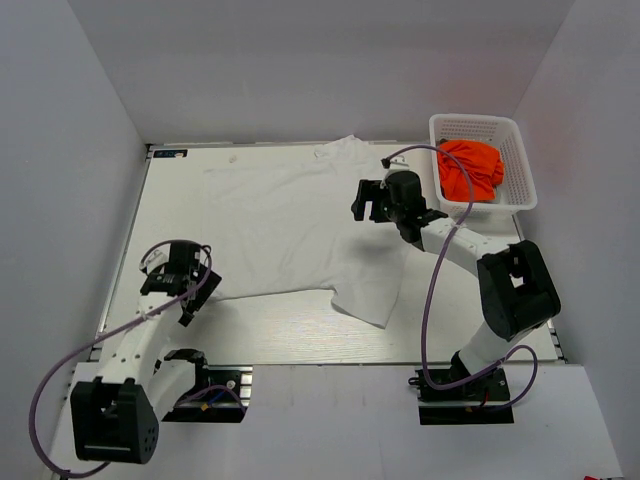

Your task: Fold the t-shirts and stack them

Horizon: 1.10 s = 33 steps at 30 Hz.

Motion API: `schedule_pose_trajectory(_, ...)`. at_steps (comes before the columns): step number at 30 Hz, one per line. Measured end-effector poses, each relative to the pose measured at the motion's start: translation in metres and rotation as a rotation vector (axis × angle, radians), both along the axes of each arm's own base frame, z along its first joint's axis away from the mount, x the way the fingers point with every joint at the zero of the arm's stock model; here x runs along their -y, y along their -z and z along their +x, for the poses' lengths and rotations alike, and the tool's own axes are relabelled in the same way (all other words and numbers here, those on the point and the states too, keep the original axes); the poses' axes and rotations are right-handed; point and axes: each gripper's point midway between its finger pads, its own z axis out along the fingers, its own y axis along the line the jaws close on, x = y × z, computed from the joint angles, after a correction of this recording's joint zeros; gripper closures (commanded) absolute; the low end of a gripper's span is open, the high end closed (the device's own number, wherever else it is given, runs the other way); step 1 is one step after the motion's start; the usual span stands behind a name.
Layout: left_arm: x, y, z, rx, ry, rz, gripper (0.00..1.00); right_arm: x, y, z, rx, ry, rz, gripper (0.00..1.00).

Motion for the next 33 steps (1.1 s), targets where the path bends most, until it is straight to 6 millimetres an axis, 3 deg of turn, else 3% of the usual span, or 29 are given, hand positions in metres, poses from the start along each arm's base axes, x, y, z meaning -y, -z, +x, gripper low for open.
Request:
schedule_pose_trajectory(5, -0.001, 0.010, -0.007, 0.041, -0.032, -0.012, 0.05, -0.003, -0.005, 0.000, 0.009, -0.013, 0.015, 0.10)
schedule_pose_trajectory(9, -0.001, 0.018, -0.001, 0.035, -0.044, -0.012, 0.17, -0.004, -0.004, -0.002, 0.005, -0.024, 0.020, 0.10)
schedule_pose_trajectory(12, -0.001, 0.027, 0.004, 0.009, -0.057, -0.011, 0.37, -0.005, -0.004, -0.003, 0.002, -0.030, 0.024, 0.10)
schedule_pose_trajectory(14, -0.001, 0.035, 0.004, -0.021, -0.063, -0.009, 0.59, -0.006, -0.004, -0.003, -0.003, -0.031, 0.028, 0.10)
schedule_pose_trajectory(20, 0.000, 0.040, 0.010, -0.040, -0.041, -0.006, 1.00, -0.001, -0.002, -0.014, -0.046, -0.013, 0.031, 0.10)
schedule_pose_trajectory(27, 0.000, 0.040, 0.012, -0.031, -0.029, -0.002, 1.00, 0.014, -0.005, -0.043, -0.105, 0.009, -0.002, 0.10)
schedule_pose_trajectory(33, -0.001, 0.034, 0.018, 0.006, -0.021, 0.004, 1.00, 0.015, 0.008, -0.103, -0.205, -0.081, -0.083, 0.12)
